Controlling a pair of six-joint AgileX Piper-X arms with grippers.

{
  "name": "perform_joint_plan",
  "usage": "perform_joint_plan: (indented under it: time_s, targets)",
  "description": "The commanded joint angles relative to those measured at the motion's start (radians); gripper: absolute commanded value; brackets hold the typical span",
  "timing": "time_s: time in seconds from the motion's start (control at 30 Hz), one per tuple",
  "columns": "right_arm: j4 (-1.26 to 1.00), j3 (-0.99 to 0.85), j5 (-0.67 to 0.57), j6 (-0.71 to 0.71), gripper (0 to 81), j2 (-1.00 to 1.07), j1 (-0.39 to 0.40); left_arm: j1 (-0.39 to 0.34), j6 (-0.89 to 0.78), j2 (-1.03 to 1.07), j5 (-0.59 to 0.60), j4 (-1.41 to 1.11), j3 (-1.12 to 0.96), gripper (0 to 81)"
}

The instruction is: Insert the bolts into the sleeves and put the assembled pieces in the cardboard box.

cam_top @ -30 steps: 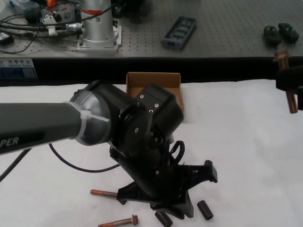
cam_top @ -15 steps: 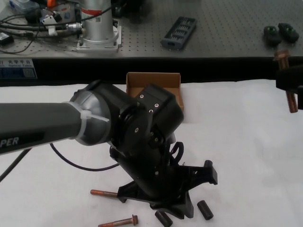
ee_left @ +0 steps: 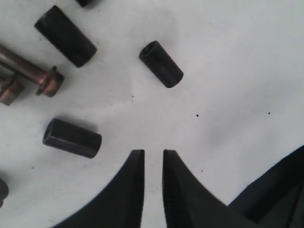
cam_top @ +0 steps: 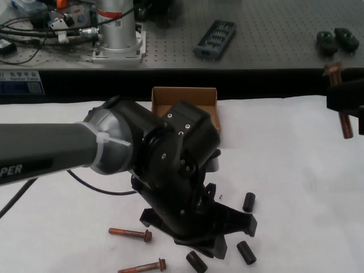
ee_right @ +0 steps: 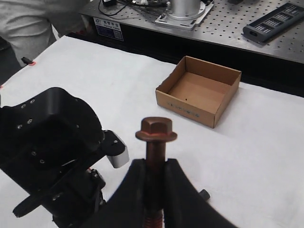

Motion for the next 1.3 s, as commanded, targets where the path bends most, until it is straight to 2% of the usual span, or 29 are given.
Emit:
perform_joint_plan:
  time_s: [0.0, 0.17, 0.4, 1.1, 1.27]
  targets:
    - [-0.016, -0.004, -0.023, 0.023, 2.4, -0.002, -0.007, 0.003, 0.045, -0.001, -0.013, 0.013, -0.011, 11.4]
    - [-0.016, -0.004, -0.016, 0.128, 2.4, -0.002, -0.007, 0.003, -0.06, -0.001, -0.037, 0.035, -0.011, 11.4]
    - [-0.016, -0.004, -0.016, 0.135, 2.4, -0.002, -0.007, 0.003, -0.164, -0.001, -0.037, 0.026, -0.011, 11.4]
    - [-0.016, -0.004, 0.007, 0.135, 2.4, -0.002, -0.007, 0.003, -0.212, 0.001, -0.03, -0.03, 0.031, 11.4]
    - [-0.016, -0.004, 0.003, 0.133, 2.4, -0.002, -0.007, 0.003, -0.105, 0.001, -0.035, -0.052, 0.037, 11.4]
